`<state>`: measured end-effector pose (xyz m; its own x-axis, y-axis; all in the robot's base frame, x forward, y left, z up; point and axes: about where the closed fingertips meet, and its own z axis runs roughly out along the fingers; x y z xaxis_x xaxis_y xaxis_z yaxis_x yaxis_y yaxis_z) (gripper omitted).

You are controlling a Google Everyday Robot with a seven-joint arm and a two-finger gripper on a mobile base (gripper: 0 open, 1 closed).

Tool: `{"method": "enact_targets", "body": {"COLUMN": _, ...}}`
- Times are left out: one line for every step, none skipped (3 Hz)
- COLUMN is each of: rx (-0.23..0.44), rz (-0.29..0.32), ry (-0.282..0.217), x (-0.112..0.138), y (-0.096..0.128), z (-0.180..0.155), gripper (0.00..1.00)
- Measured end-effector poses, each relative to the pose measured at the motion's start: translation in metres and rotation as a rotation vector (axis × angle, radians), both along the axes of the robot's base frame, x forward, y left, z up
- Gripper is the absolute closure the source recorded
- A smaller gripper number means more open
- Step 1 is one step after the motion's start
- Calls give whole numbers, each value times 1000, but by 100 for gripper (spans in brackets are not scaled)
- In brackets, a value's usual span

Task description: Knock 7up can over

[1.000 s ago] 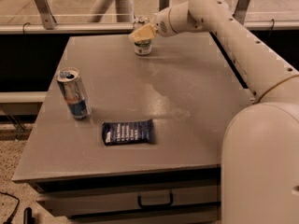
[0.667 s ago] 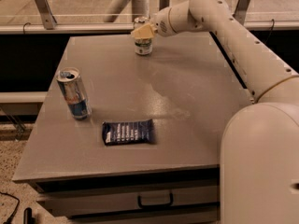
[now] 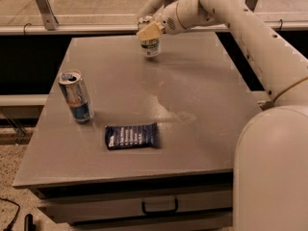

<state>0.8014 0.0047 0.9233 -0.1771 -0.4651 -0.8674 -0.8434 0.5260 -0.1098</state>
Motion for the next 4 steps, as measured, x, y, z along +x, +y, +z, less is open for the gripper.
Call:
{"method": "enact_targets", "body": {"rx": -143, "rz": 33, "ry": 11, "x": -27, "y": -11, "z": 10, "gripper": 100}}
{"method": "enact_targets", "body": {"rx": -300, "rz": 65, "ry": 26, "x": -50, "y": -23, "z": 13, "gripper": 100}}
{"method": "enact_targets", "body": {"rx": -455, "rz": 111, "ry": 58, "x": -70, "y": -34, "z": 4, "gripper": 100}}
{"method": "enact_targets", "body": {"rx": -575, "rz": 149, "ry": 85, "x": -87, "y": -45, "z": -4, "gripper": 82}}
